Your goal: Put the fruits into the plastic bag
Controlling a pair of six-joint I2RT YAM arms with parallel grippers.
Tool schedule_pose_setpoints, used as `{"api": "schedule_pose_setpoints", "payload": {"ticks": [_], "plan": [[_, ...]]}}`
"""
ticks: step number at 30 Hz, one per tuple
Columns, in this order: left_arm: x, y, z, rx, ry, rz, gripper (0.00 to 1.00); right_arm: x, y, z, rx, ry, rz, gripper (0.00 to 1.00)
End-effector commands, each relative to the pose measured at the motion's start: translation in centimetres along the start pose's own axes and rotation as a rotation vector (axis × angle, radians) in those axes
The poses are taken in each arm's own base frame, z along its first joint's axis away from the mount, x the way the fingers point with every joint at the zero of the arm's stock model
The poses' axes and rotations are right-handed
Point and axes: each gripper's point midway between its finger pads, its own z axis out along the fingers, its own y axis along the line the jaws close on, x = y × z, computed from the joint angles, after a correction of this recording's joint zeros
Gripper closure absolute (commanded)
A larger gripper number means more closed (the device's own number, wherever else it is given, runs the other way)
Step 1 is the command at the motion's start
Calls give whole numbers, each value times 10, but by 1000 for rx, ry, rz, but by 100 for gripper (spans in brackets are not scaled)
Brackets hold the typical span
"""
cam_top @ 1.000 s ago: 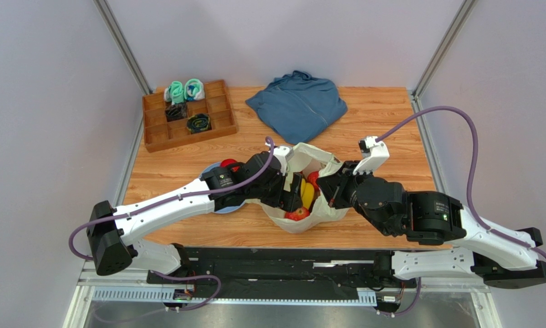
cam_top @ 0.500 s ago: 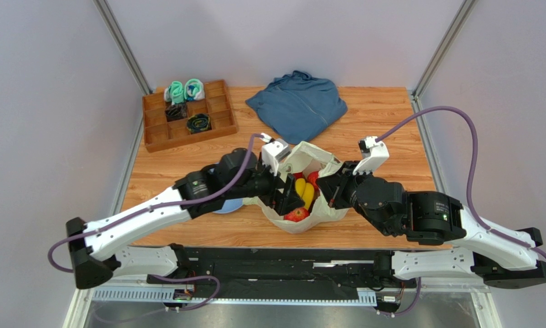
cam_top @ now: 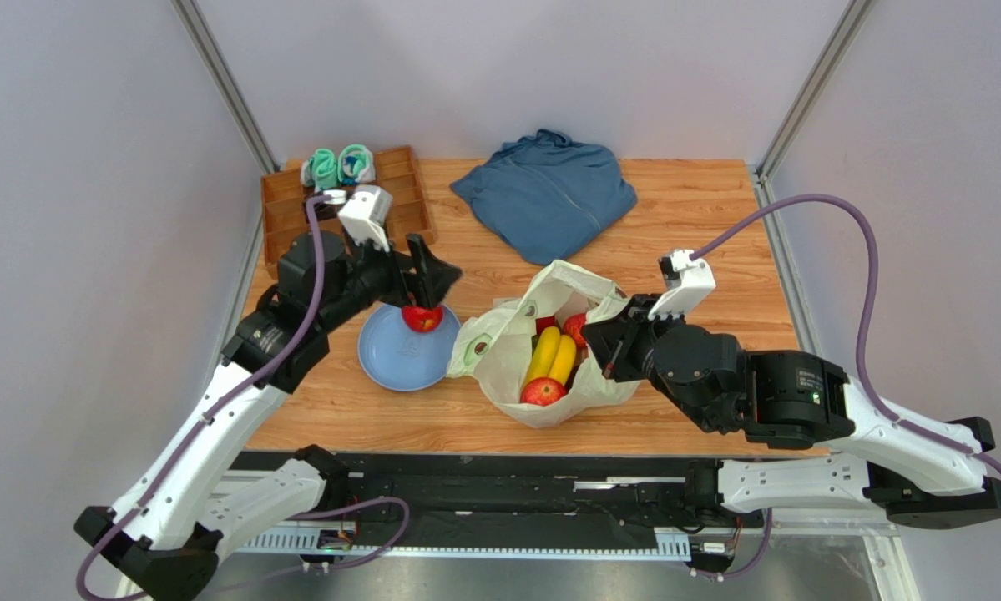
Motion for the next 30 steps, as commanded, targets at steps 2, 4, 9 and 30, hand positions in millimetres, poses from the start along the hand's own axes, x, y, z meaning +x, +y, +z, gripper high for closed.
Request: {"api": "schedule_pose_setpoints", "payload": {"ticks": [2, 4, 9, 30], "plan": [[66, 116, 10, -349, 217, -284, 1, -10, -3, 0, 23, -42, 2, 100], [88, 139, 15, -396, 276, -331, 1, -12, -4, 0, 28, -43, -5, 100], [108, 167, 23, -484, 327, -302, 1, -13, -5, 1, 48, -50, -17, 100], [159, 205, 79, -487, 441, -418, 1, -18, -2, 7, 76, -66, -40, 100]]}}
